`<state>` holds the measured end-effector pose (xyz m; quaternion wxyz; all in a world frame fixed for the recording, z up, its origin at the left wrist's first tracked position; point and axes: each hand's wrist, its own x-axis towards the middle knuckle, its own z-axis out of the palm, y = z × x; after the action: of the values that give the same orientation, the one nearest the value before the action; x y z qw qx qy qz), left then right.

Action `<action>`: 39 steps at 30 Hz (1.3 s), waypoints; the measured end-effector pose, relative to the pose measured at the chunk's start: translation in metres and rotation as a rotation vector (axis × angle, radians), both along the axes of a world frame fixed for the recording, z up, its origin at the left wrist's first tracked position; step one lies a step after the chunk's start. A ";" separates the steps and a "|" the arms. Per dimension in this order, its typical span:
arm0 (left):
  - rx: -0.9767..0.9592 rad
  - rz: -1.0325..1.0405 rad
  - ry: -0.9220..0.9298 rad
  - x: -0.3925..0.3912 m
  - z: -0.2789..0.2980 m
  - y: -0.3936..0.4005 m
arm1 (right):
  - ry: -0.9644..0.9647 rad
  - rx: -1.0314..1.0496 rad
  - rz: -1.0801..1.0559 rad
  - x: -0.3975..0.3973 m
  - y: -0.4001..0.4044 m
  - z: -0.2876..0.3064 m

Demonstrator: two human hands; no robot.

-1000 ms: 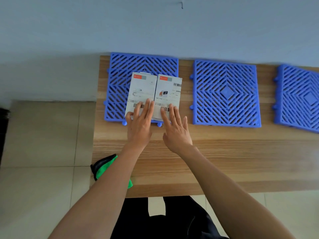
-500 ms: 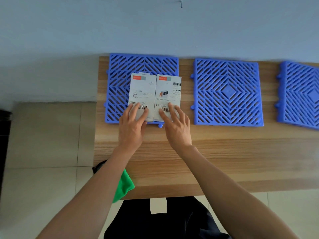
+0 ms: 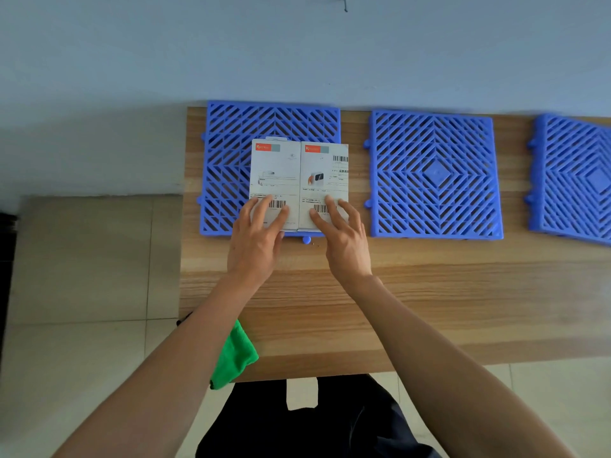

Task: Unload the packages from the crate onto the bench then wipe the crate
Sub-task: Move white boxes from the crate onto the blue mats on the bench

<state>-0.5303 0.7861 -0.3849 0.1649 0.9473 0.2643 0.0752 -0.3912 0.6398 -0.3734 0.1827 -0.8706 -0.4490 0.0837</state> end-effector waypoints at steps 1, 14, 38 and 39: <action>-0.002 -0.010 0.022 0.000 0.001 0.001 | 0.004 -0.006 0.002 0.000 0.000 0.001; -0.075 -0.030 0.252 0.008 0.039 0.008 | 0.110 -0.211 -0.039 -0.008 0.013 0.023; -0.057 -0.550 0.295 0.144 0.167 -0.191 | 0.182 -0.111 -0.525 0.041 -0.278 0.150; -0.062 -0.579 0.312 0.155 0.172 -0.217 | 0.195 -0.127 -0.532 0.045 -0.306 0.156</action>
<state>-0.3756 0.5693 -0.2133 0.1657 0.9777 0.0085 -0.1288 -0.3466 0.3335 -0.2171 0.1856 -0.9554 -0.1788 0.1441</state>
